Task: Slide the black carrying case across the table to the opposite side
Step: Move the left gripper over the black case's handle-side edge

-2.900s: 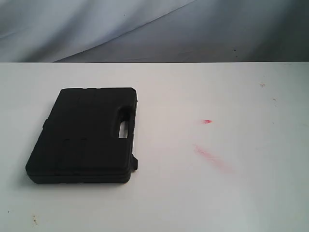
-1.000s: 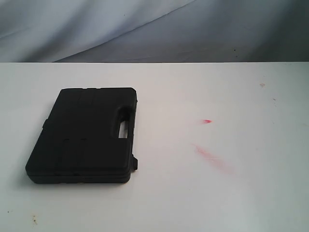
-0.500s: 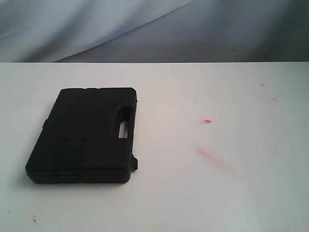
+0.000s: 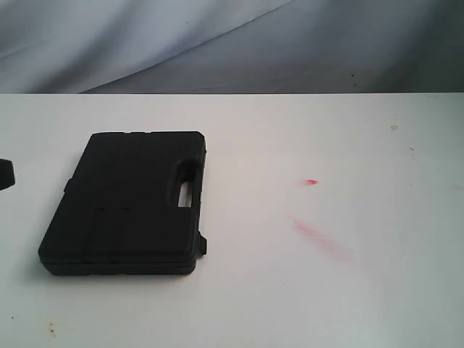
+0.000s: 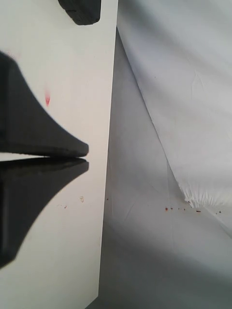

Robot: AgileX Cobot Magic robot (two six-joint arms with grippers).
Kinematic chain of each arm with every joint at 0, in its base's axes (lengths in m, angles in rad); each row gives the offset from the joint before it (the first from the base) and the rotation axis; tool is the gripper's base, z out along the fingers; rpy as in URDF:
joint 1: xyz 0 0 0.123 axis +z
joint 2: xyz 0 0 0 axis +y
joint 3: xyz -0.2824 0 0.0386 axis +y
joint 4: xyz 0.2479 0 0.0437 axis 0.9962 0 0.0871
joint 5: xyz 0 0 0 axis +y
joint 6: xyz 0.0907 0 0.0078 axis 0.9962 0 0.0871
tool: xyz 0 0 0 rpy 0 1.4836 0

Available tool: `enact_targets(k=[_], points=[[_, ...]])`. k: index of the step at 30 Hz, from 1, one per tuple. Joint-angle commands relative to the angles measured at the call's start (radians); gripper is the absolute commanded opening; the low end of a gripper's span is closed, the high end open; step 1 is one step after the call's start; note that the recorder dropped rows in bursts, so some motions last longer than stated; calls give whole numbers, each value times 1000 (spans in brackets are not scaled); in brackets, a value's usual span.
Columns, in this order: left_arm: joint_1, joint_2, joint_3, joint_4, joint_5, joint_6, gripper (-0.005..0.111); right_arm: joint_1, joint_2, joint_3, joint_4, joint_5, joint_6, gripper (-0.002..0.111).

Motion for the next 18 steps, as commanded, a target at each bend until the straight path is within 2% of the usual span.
enact_targets(k=[1, 11, 13, 18], points=[[-6, 107, -66, -30, 15, 12, 0, -6, -6, 3, -1, -2, -2, 0], [-21, 314, -195, -18, 1, -12, 0, -6, -6, 3, -1, -2, -2, 0], [-56, 355, -225, 23, -18, -51, 0, -6, -6, 3, -1, -2, -2, 0], [-208, 485, -300, 215, -92, -228, 0, -6, -6, 3, -1, -2, -2, 0]])
